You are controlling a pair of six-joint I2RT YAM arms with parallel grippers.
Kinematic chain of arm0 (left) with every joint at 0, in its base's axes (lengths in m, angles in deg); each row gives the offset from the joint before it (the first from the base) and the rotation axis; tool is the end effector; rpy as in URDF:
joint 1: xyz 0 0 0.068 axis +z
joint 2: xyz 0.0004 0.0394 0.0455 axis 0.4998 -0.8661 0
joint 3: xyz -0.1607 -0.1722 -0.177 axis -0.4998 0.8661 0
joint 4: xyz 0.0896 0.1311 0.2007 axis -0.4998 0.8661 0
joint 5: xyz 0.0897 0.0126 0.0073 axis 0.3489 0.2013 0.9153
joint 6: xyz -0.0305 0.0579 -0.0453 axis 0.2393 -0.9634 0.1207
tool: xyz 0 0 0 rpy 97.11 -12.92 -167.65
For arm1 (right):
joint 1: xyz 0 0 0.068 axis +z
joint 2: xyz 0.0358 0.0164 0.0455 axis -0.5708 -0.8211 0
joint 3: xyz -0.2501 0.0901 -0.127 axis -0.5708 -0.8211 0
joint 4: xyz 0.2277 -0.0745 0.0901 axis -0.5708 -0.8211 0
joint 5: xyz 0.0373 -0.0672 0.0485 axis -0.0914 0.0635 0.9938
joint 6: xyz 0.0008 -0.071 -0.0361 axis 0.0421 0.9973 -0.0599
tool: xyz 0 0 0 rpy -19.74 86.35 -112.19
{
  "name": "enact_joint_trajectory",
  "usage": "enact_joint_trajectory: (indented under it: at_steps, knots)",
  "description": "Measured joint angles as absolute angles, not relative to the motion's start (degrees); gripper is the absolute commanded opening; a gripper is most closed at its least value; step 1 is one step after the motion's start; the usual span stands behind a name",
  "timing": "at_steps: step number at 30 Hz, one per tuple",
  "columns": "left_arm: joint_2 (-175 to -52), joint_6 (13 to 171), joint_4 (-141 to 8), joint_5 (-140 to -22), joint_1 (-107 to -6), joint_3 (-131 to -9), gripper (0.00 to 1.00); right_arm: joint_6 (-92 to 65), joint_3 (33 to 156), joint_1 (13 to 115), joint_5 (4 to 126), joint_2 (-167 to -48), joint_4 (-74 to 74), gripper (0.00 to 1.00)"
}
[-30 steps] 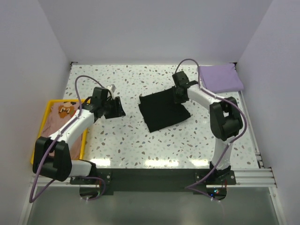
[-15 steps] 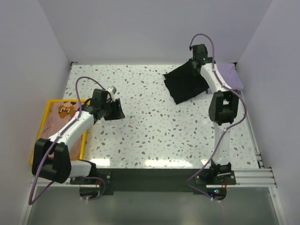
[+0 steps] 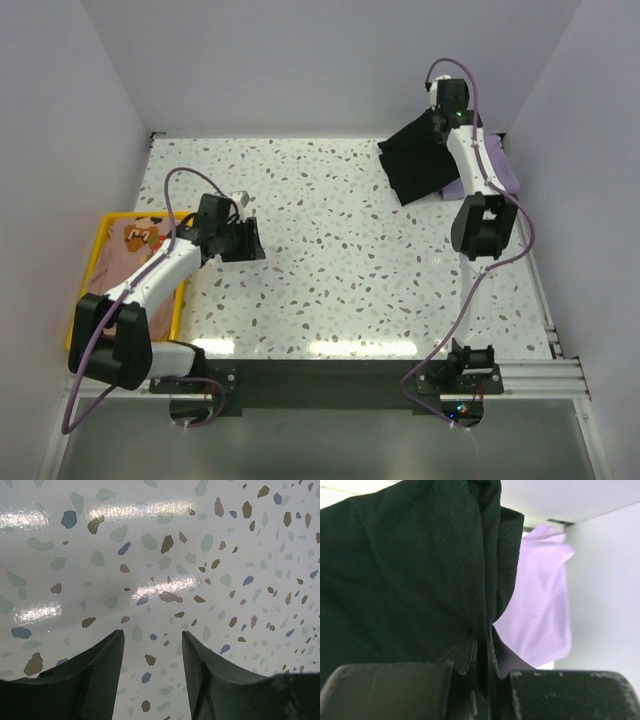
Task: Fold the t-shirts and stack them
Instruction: Neatly place the folded tshirt to the corner
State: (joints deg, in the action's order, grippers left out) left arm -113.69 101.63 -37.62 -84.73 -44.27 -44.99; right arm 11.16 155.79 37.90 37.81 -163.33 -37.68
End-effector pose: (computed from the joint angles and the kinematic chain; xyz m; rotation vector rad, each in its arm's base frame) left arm 0.2568 -0.0803 0.2153 -0.0728 2.5747 -0.5109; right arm 0.5773 0.0081 0.2812 -0.2240 2.2423 -0.5229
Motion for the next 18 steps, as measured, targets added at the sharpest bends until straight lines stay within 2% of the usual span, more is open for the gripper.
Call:
enact_joint_trajectory:
  at_steps: [18]
  knots:
    - [-115.61, 101.1, -37.1, -84.71, -44.27, -44.71, 0.54, 13.95, 157.99, 30.78, 41.55, -162.82, -37.61, 0.0]
